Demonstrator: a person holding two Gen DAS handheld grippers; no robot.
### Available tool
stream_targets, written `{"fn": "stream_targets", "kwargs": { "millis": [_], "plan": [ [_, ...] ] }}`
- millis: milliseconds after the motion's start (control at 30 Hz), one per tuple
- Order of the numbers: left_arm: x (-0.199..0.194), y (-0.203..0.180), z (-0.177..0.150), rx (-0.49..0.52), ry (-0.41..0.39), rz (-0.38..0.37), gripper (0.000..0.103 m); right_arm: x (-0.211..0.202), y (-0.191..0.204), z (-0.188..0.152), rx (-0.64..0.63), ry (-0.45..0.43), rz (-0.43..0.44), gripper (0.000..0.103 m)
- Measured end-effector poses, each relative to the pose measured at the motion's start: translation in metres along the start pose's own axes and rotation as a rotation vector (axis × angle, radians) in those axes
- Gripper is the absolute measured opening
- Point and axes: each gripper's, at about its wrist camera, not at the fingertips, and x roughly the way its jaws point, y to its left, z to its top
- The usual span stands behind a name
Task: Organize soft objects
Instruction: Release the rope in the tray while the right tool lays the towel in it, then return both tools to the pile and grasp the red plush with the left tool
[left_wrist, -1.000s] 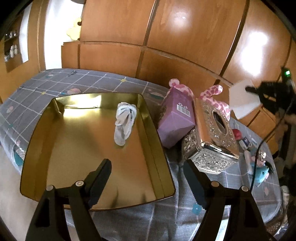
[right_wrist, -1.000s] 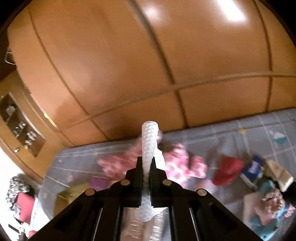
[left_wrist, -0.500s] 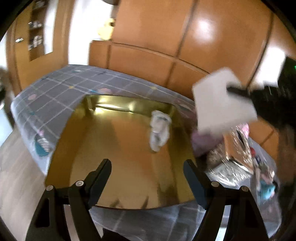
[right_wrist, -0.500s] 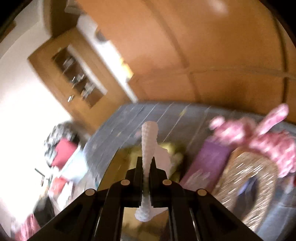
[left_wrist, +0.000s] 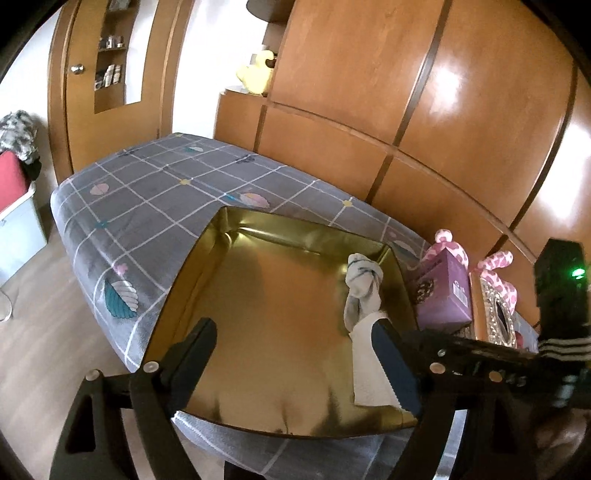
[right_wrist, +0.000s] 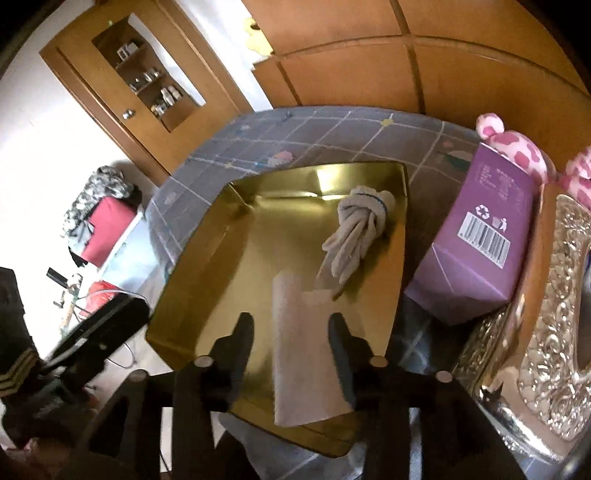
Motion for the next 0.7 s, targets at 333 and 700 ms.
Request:
{"fn": "stream_targets", "kwargs": {
  "millis": [333, 700],
  "plan": [
    [-0.014, -0.019, -0.002, 0.067, -0.032, -0.02, 0.086, -0.052, -0.004, -0.018, -0.026, -0.14, -0.142, 0.044],
    [-0.023, -0.061, -0.015, 0.191, -0.033, -0.056, 0.086, -0.109, -0.031, -0.054, -0.041, -0.258, -0.34, 0.044]
  ]
}}
